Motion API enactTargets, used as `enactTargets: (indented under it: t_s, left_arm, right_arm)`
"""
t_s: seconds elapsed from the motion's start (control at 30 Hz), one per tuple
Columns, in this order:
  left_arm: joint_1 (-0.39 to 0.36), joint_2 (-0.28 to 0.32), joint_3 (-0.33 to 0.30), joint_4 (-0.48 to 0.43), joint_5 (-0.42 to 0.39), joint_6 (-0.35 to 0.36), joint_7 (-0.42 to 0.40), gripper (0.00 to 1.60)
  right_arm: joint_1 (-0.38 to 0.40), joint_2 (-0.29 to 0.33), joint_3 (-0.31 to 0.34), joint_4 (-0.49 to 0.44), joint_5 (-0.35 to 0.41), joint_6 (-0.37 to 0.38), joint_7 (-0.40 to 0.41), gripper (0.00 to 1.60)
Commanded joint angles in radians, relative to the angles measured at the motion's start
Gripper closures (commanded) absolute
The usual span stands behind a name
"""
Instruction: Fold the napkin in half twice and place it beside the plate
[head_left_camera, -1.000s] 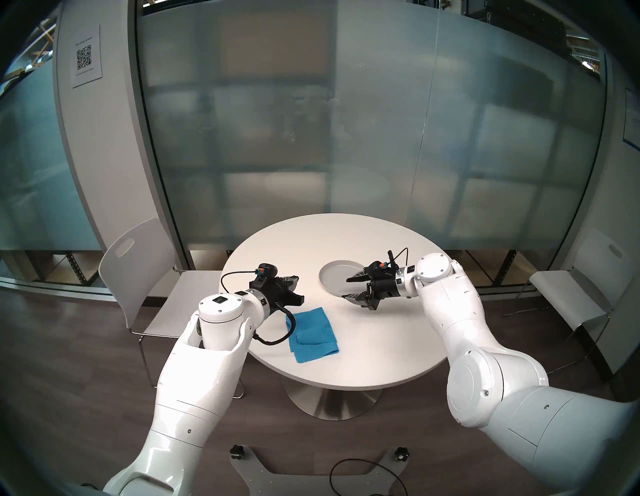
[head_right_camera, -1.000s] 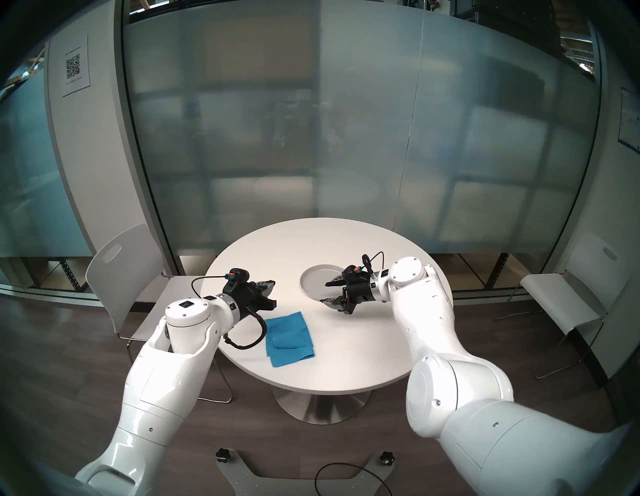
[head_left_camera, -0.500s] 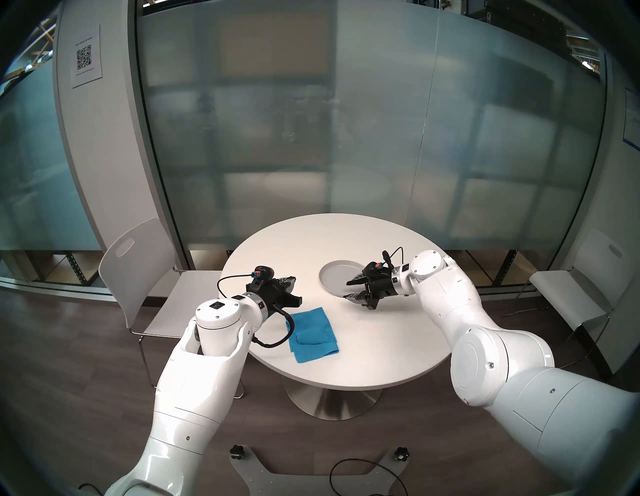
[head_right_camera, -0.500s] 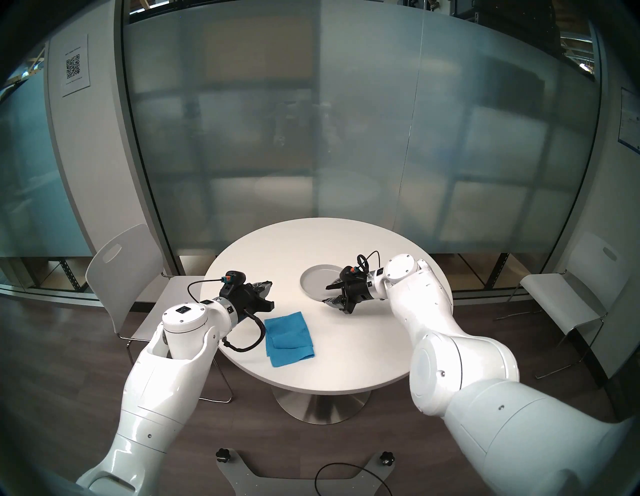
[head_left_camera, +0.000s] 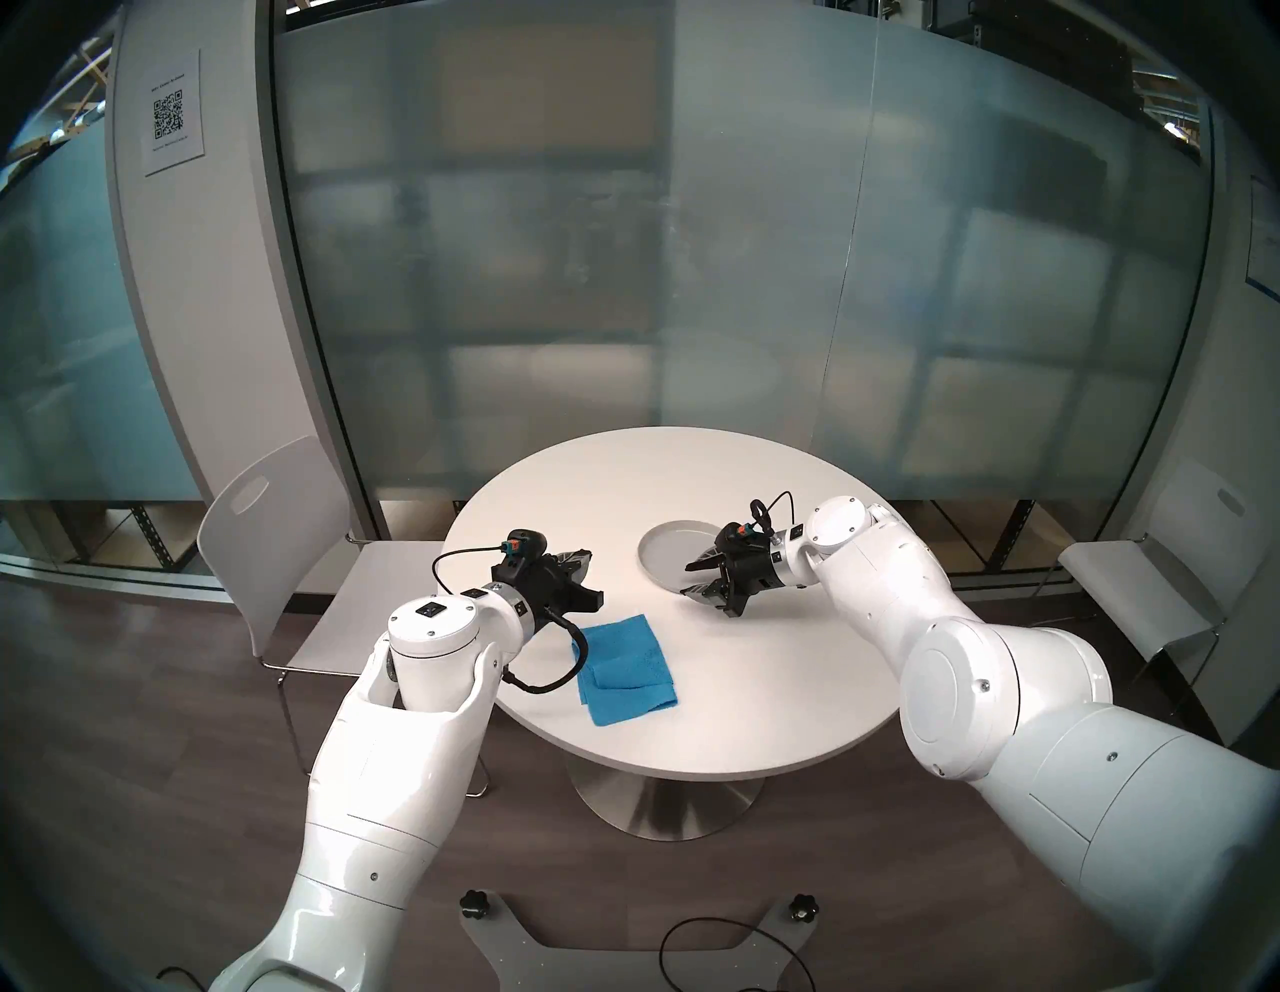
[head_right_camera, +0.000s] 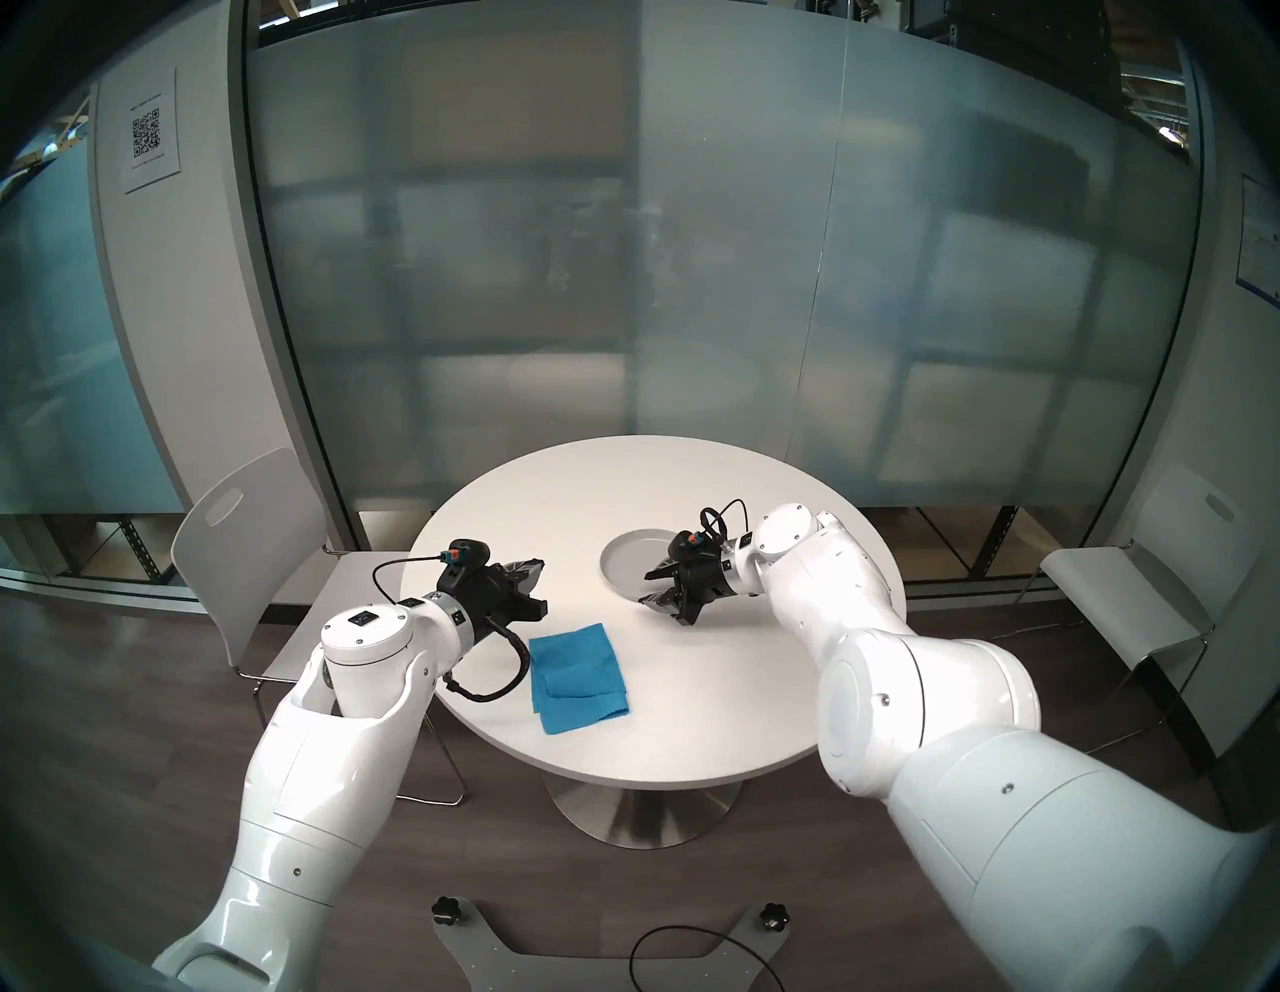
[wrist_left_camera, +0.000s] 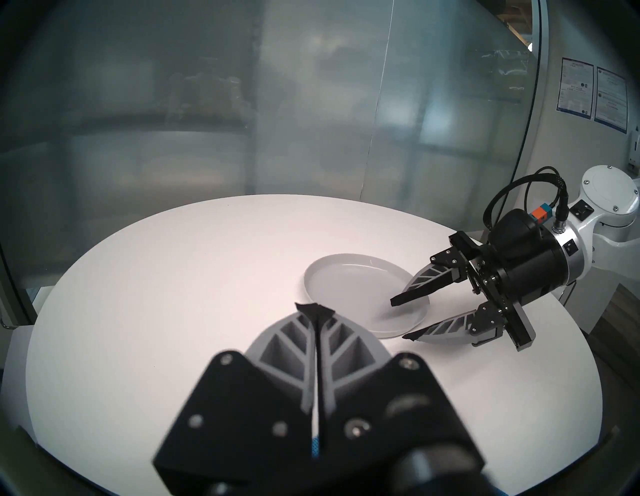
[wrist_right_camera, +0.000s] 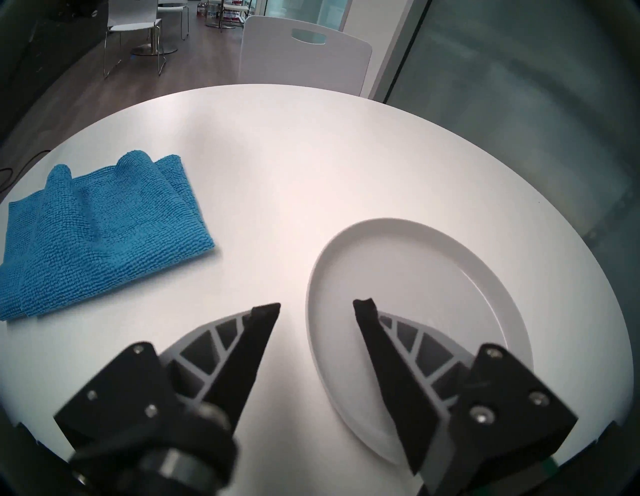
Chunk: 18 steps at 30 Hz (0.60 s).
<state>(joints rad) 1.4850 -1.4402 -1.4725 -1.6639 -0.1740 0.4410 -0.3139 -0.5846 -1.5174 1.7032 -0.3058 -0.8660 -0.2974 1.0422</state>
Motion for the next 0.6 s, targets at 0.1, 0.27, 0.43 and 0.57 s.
enactTargets:
  t_s: [0.1,0.27,0.43,0.57]
  left_arm:
    - [-0.009,0.006,-0.002,-0.028,0.003,-0.009,-0.007,1.29]
    - [-0.007,0.008,-0.003,-0.036,0.002,-0.007,-0.014,1.29]
    - [-0.006,0.009,-0.004,-0.039,0.003,-0.005,-0.015,1.29]
    - [-0.006,0.011,-0.004,-0.041,0.004,-0.004,-0.019,1.29]
  right_arm:
    - [0.098,-0.008,-0.022,0.035,-0.03,0.0,-0.035,0.61]
    - [0.114,-0.005,-0.04,0.069,-0.062,-0.003,-0.058,0.63]
    - [0.123,-0.008,-0.049,0.087,-0.078,-0.001,-0.075,0.65]
    - [0.13,-0.013,-0.055,0.104,-0.096,0.002,-0.097,0.68]
